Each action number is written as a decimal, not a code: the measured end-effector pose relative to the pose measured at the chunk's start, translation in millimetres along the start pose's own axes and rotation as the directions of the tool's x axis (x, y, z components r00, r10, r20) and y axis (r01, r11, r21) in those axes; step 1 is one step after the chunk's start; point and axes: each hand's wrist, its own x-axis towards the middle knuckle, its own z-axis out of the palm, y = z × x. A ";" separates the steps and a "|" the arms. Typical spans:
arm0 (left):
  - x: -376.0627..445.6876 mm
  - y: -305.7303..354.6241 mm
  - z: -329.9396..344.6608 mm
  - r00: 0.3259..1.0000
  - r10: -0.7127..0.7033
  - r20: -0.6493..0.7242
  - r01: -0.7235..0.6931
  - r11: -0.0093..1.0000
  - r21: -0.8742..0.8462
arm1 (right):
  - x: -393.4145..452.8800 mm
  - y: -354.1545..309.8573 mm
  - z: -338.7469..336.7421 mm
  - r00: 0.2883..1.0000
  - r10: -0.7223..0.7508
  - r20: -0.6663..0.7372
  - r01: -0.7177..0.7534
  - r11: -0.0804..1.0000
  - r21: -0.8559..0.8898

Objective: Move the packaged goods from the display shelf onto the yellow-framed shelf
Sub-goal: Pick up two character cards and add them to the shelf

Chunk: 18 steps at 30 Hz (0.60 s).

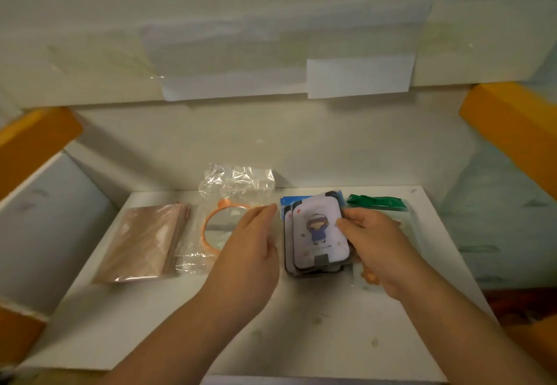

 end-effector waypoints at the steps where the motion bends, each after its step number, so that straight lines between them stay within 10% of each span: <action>1: -0.7 -3.7 -1.4 1.000 -0.009 -0.011 0.009 1.000 0.003 | 0.0 -0.9 2.0 1.000 -0.020 0.005 0.021 0.998 -0.066; 13: -18.2 -29.7 -23.7 0.986 0.137 -0.092 -0.118 0.975 0.191 | -23.4 -16.3 4.0 0.959 -0.282 0.006 0.197 0.655 -0.730; 18: -25.3 -57.9 -39.2 0.992 0.043 -0.122 -0.016 0.976 0.216 | -31.8 -38.1 44.7 0.889 -0.439 0.130 0.380 0.546 -0.747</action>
